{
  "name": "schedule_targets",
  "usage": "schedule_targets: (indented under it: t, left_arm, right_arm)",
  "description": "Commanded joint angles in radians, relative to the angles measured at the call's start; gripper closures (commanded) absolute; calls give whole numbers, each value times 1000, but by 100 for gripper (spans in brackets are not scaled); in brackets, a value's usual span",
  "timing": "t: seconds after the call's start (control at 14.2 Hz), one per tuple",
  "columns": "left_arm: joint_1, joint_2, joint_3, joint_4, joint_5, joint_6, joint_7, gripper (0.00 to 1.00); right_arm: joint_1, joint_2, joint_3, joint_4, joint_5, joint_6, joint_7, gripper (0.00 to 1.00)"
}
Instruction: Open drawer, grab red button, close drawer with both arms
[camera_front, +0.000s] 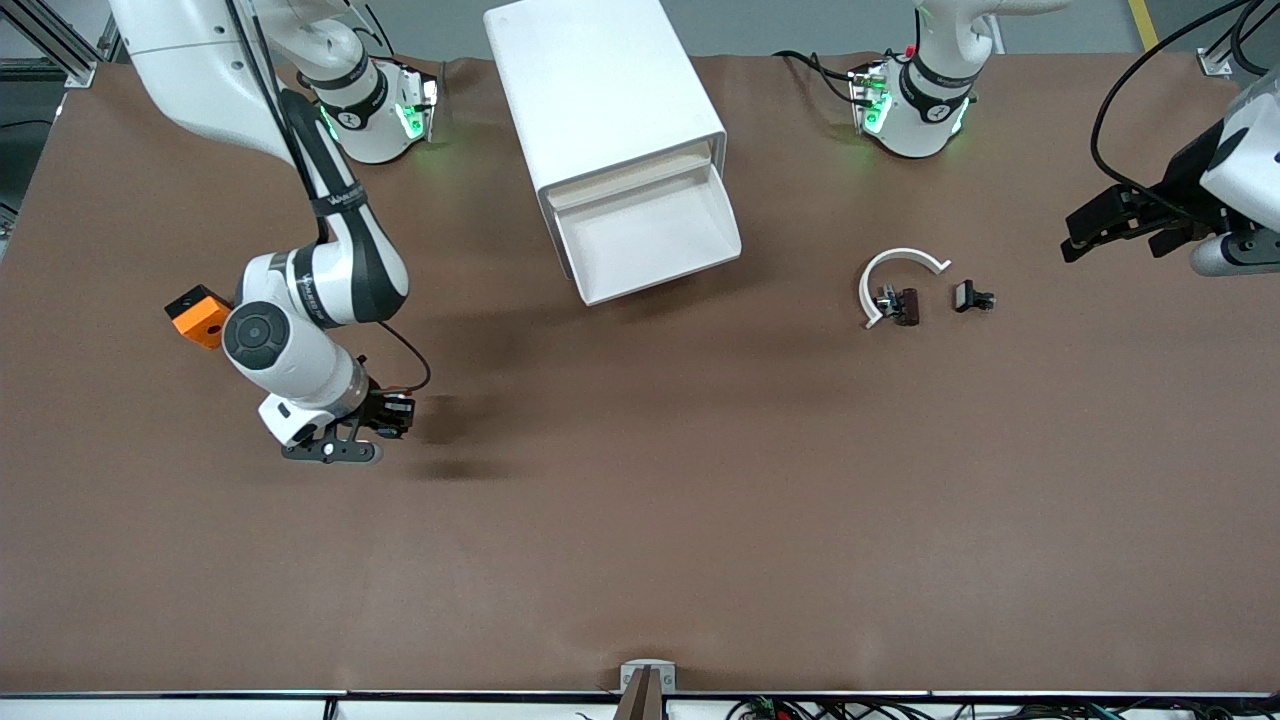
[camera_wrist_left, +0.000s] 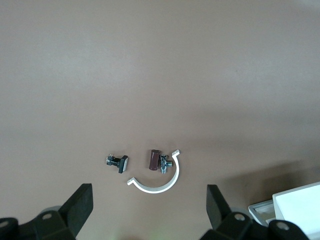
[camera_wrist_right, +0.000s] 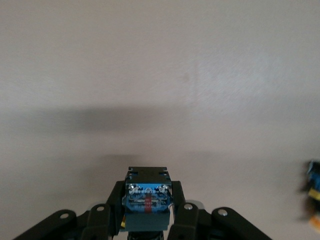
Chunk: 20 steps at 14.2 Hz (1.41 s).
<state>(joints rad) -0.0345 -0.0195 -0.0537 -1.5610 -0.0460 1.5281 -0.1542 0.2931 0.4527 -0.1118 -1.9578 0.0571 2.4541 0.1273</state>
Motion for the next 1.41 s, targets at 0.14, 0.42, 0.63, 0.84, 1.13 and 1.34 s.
schedule_targets:
  t: [0.14,0.42,0.63,0.84,1.13,1.34]
  left_arm:
    - [2,-28,-34,-33,69,7,-8,0]
    - [11,-94,-72,-115,98,48,-7,0]
    - [10,-94,-74,-122,97,70,-5,0]
    - [12,-86,-74,-109,95,69,-4,0]
    - [13,-85,-69,-102,92,67,11,0]
    - [13,-59,-72,-94,81,75,12,0]
  right_arm:
    - [-74,-20,17,-79,-26,80,-89,100]
    - [-158,18,14,-108,-26,137,-89,100]
    - [-172,21,14,-124,-25,126,-86,100]
    - [-172,26,14,-130,-23,125,-75,100]
    - [-169,35,17,-124,-13,122,-71,100]
    - [-172,46,17,-113,-11,123,-66,100]
